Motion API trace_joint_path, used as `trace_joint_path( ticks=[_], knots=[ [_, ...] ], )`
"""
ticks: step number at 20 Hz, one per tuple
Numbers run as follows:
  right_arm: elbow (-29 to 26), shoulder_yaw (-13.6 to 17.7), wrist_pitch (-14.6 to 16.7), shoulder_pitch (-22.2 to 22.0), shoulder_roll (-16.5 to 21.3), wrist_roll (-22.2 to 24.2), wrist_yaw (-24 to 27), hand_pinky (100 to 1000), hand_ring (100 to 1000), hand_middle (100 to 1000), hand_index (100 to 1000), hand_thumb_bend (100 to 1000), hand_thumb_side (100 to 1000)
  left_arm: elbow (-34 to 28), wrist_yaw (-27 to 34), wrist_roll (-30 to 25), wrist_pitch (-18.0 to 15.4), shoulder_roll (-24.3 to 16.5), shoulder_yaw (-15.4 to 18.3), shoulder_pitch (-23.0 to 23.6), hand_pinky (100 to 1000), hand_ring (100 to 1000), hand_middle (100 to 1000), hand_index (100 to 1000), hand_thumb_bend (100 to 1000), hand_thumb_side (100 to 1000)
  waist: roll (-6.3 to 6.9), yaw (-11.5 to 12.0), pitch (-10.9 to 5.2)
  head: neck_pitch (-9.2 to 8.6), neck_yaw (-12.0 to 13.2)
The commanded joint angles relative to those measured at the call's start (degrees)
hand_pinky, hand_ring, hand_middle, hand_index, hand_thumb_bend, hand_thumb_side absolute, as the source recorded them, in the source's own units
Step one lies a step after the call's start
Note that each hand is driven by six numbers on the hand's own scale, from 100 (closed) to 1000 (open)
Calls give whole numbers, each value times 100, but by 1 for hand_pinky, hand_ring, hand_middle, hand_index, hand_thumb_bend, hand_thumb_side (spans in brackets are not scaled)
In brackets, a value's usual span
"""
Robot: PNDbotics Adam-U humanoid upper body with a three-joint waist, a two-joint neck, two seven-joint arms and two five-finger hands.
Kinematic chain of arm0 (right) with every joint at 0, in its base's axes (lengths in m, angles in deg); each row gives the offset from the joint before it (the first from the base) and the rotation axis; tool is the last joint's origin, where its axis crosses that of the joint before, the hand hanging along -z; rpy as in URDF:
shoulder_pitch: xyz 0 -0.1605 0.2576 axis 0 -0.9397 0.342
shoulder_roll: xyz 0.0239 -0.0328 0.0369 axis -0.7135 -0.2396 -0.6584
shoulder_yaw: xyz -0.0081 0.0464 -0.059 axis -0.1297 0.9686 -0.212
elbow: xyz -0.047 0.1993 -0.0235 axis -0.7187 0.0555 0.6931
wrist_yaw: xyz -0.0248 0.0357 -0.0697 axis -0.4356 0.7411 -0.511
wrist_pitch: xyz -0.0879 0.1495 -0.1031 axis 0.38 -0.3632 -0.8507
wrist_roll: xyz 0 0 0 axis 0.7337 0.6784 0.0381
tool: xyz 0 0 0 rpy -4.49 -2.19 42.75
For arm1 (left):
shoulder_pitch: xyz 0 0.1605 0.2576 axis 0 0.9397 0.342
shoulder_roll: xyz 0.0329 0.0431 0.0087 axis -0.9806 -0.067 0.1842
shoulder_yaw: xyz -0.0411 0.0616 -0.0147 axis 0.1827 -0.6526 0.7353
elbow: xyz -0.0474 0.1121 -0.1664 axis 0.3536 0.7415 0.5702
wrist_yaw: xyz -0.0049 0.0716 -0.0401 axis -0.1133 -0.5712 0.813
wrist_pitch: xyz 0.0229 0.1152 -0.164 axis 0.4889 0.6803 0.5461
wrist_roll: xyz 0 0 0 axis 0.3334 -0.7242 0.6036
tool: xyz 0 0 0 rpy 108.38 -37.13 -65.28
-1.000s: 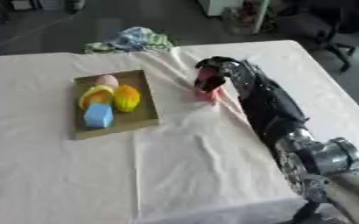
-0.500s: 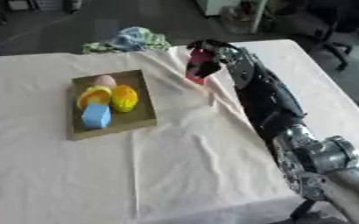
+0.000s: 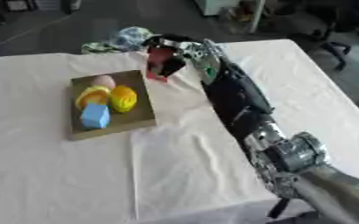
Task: Pick up objects on the table and place them in the box.
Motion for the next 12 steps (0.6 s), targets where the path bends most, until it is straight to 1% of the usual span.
trace_joint_path(
  ticks=[1, 5, 7, 10, 12],
  knots=[
    [-317, -245, 307, 148, -100, 267, 54, 666, 633, 849, 968, 100, 100, -69, 17, -15, -1, -71, 34, -71, 740, 552, 580, 804, 100, 937, 45, 13, -47, 21, -34],
    [-763, -573, 695, 121, -115, 607, 428, 668, 633, 852, 972, 100, 100, -60, 6, -6, 3, -70, 47, -50, 740, 552, 580, 803, 100, 938, 28, 1, -51, 21, -33],
    [-945, -707, 794, 81, -69, 781, 663, 668, 632, 851, 973, 100, 100, -53, 1, -4, 4, -69, 50, -43, 740, 552, 580, 803, 100, 938, 20, -15, -59, 21, -24],
    [-1007, -825, 776, 10, -4, 1014, 850, 680, 647, 854, 975, 100, 117, -44, -5, 1, 6, -70, 54, -33, 740, 552, 580, 803, 100, 939, 16, -37, -69, 21, -26],
    [-896, -804, 672, -28, -8, 1060, 764, 691, 660, 855, 975, 100, 144, -42, -6, 0, 4, -66, 52, -36, 740, 552, 580, 803, 100, 939, 22, -43, -64, 21, -29]
  ],
)
